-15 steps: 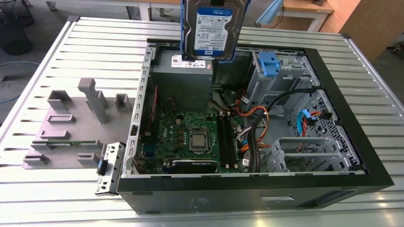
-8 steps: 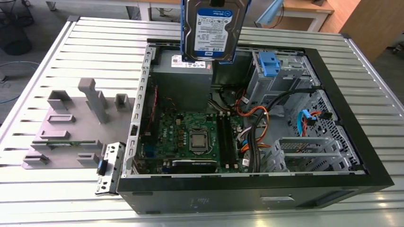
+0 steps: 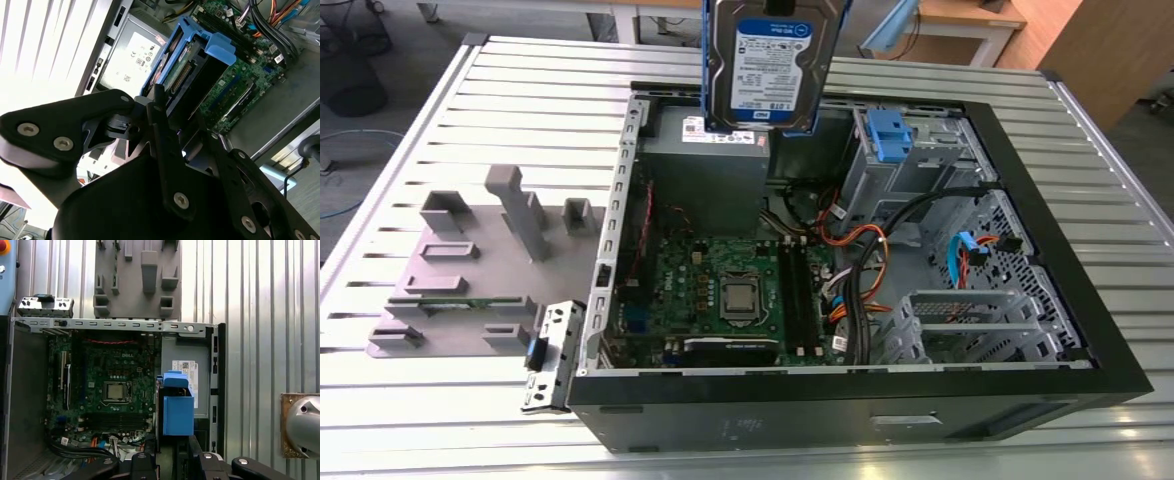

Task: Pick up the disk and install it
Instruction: 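Pick up the disk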

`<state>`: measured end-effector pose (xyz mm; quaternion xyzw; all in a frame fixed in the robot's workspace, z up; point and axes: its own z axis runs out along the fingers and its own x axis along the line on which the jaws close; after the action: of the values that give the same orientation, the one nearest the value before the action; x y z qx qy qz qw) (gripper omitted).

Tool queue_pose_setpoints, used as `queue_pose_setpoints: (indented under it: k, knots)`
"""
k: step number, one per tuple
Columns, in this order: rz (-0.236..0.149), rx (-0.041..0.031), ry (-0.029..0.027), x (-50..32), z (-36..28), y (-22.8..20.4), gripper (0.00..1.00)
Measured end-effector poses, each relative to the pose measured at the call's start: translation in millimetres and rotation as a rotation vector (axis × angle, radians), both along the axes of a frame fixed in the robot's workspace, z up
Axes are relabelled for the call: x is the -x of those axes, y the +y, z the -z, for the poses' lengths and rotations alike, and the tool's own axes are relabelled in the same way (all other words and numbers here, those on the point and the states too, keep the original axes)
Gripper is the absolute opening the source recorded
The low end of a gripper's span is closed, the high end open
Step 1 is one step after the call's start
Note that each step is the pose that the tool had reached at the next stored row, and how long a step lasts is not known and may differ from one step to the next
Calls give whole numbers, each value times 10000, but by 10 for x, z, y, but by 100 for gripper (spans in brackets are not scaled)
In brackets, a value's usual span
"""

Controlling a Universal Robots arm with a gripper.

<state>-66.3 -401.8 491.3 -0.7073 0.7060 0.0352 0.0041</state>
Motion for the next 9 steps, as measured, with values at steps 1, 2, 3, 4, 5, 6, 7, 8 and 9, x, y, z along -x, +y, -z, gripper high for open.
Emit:
queue_pose_setpoints:
  k: [1,2,3,4,5,6,7,8,9]
  knots:
    - [0,2,-1,0,0,-3,35]
    - [-1,5,-1,0,0,-5,35]
    - [0,9,-1,0,0,-9,35]
    - [-1,14,0,0,0,-13,35]
    - [-1,18,0,0,0,-17,35]
    - [0,21,-1,0,1,-22,35]
    - [-1,25,0,0,0,-27,35]
    - [-1,29,0,0,1,-33,35]
    - [0,33,-1,0,1,-38,35]
